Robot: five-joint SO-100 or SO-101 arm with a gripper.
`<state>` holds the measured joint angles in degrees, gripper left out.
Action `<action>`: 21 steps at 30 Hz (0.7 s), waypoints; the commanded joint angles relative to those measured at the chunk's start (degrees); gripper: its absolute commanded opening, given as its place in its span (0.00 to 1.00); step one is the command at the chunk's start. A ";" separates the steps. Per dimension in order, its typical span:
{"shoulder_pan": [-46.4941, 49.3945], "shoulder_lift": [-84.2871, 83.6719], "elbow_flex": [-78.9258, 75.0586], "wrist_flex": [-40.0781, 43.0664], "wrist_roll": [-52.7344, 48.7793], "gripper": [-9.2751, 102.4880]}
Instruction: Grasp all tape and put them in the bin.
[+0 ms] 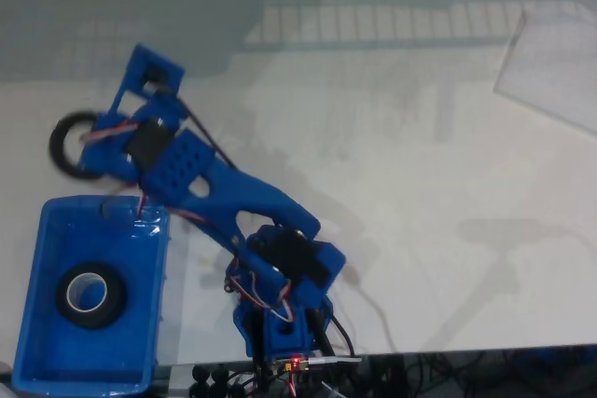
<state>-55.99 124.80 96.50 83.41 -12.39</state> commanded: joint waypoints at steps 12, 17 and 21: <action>-22.94 -3.43 0.79 8.09 4.75 0.08; -23.99 -5.36 1.58 7.38 4.92 0.08; -24.43 -4.92 4.31 6.68 4.22 0.18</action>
<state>-80.16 119.53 100.72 91.14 -7.82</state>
